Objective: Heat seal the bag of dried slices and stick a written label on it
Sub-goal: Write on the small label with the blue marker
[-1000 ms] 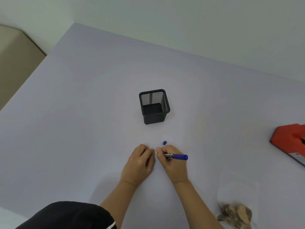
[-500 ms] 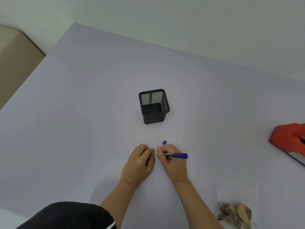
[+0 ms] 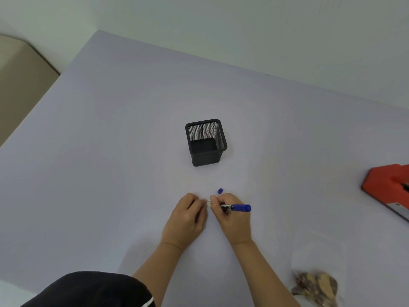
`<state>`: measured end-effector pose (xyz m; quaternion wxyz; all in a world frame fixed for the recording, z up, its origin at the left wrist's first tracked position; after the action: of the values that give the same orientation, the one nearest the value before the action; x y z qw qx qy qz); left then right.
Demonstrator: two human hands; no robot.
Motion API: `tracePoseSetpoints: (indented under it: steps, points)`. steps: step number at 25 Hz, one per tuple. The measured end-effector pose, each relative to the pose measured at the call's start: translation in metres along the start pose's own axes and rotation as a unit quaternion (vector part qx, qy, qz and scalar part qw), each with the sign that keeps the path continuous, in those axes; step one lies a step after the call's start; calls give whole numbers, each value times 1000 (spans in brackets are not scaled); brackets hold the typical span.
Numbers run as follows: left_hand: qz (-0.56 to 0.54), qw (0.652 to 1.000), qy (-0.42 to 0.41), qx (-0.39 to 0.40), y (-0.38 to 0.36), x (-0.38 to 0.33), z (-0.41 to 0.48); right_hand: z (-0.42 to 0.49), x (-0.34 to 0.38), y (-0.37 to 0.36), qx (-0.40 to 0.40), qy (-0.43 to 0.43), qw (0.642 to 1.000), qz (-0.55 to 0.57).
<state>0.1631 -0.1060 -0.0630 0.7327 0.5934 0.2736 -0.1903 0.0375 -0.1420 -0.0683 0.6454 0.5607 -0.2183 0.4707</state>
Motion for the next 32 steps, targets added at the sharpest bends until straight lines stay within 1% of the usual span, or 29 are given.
tracePoseSetpoints:
  steps: [10,14,18,21,26,32]
  points:
    - [0,1000,4,10,-1,2,0,-2,-4,-1,-2,-8,1000,3]
    - [-3,1000,7,8,-1,3,1,-1,-3,-1,-16,13,1000,-11]
    - [-3,1000,4,9,-1,4,1,-1,-4,-5,1,2,1000,-2]
    - [-2,1000,4,9,-1,5,1,-1,-2,-3,-16,15,1000,-17]
    - [-2,1000,1,10,-1,5,2,1,0,-3,-16,21,999,-23]
    - [-4,1000,-2,5,1,3,3,1,-1,-3,-14,9,1000,-19]
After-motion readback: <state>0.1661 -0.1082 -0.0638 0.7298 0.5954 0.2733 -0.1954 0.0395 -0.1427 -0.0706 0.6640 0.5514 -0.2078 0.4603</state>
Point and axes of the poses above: each hand's wrist, its own z-axis towards the middle knuckle, its own y-axis out of the back of the hand, x = y × z, the point moved 6 cm from there along z, towards the middle knuckle, and after that the axes turned 11 degrees about y, right-handed, at the moved point
